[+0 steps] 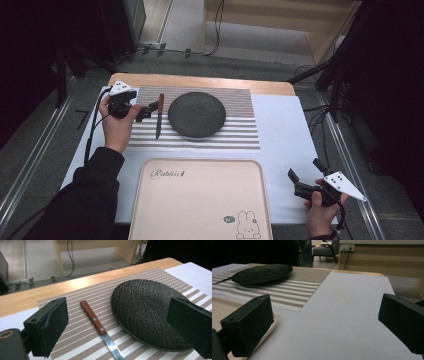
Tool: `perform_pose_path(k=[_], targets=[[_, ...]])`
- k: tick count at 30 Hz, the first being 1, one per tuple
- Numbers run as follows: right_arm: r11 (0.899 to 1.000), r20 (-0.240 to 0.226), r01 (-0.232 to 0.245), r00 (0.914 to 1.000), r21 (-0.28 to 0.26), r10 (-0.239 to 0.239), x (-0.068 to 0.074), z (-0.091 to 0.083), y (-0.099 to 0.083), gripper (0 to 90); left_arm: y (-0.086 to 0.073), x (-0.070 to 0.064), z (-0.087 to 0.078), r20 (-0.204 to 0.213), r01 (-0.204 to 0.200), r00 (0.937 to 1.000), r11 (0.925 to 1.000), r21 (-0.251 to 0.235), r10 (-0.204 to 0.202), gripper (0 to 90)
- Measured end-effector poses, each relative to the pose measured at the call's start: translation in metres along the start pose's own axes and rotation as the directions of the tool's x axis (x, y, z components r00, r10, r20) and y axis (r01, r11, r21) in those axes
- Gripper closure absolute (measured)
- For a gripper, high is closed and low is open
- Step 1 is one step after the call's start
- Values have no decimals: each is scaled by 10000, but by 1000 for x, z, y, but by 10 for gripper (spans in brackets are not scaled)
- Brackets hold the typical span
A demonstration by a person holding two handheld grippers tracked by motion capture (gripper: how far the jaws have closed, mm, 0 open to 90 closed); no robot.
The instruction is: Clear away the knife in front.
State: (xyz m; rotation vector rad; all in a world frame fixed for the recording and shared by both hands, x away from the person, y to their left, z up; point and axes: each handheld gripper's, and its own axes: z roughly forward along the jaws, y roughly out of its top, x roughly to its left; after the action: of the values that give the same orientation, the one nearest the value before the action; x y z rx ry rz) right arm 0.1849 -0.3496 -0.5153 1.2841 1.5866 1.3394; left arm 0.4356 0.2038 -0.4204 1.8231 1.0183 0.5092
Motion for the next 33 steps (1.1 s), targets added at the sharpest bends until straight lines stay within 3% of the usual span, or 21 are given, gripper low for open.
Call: perform_pose_path(k=[9,12,20,26,29,33], targets=[[10000,11,72,10000,18,-72,0,0,0,0,2,4,24,-272,53,9996,9988,477,-40,52],[10000,2,70,10000,28,-70,0,0,0,0,4,6,31,-546,196,9984,9977,644,-161,116],[10000,-16,74,10000,46,-74,0,1,0,0,6,12,51,-820,526,9957,9901,1300,-422,134],[10000,-21,48,10000,31,-48,-1,1,0,0,8,11,67,-906,564,9951,9803,1893,-398,168],[10000,8,-91,10000,-12,91,-2,1,0,0,7,13,74,-923,937,9929,9722,2146,-754,188],[9999,16,-99,9999,-24,99,-3,0,0,0,6,13,84,-1151,874,9916,9607,2635,-587,214]])
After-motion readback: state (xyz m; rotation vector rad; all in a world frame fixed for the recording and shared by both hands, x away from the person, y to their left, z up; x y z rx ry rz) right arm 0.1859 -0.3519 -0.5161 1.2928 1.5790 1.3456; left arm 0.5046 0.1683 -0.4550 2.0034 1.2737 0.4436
